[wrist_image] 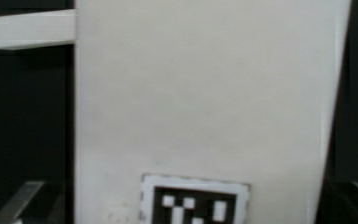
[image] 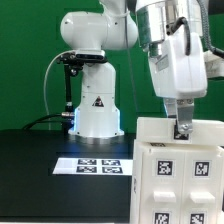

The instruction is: Assemble cabinet

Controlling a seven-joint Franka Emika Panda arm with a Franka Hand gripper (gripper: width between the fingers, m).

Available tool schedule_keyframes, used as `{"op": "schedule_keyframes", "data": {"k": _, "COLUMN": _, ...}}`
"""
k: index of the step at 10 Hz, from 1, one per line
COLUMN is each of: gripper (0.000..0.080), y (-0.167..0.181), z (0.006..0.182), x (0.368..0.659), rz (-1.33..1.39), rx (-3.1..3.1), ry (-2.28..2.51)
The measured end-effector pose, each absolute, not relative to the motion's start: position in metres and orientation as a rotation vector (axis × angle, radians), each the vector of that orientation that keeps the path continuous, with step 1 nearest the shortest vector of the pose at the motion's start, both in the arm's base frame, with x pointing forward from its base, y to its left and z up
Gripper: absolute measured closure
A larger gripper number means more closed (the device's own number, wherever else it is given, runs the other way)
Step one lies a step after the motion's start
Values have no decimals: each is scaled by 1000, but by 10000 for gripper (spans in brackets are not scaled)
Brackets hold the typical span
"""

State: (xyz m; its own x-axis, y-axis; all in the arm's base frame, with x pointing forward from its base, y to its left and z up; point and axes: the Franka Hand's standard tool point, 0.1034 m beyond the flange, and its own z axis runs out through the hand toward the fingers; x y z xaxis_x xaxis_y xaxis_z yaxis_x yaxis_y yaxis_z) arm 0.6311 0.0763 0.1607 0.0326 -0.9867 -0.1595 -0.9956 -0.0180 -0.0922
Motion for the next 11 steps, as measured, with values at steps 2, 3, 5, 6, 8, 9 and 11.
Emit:
{"op": "schedule_keyframes", "data": {"k": 2, "gripper": 152, "y": 81, "z": 175, "x": 629, "rz": 86, "rx": -2361, "ry": 1764}}
{"op": "schedule_keyframes", "data": {"k": 3, "gripper": 151, "y": 87, "z": 176, "x": 625, "rz": 116, "rx": -2476, "ry": 1608}}
{"op": "schedule_keyframes", "data": {"k": 5, "gripper": 151, "y": 86, "z": 175, "x": 626, "rz": 92, "rx": -2585, "ry": 1419}}
{"op": "schedule_keyframes", "data": {"k": 6, "gripper": 151, "y": 86, "z": 176, "x": 625, "rz": 76, "rx": -2678, "ry": 1273}}
{"op": "schedule_keyframes", "data": {"k": 8, "gripper": 151, "y": 92, "z": 183, "x": 625, "rz": -3, "rx": -2910, "ry": 815}}
{"op": "schedule_keyframes", "data": {"k": 9, "gripper": 151, "y": 95, "z": 184, "x": 631, "rz": -112, "rx": -2973, "ry": 560}}
{"op": "schedule_keyframes", "data": {"k": 11, "gripper": 151, "y": 93, "z": 182, "x": 630, "rz": -130, "rx": -3020, "ry": 288}}
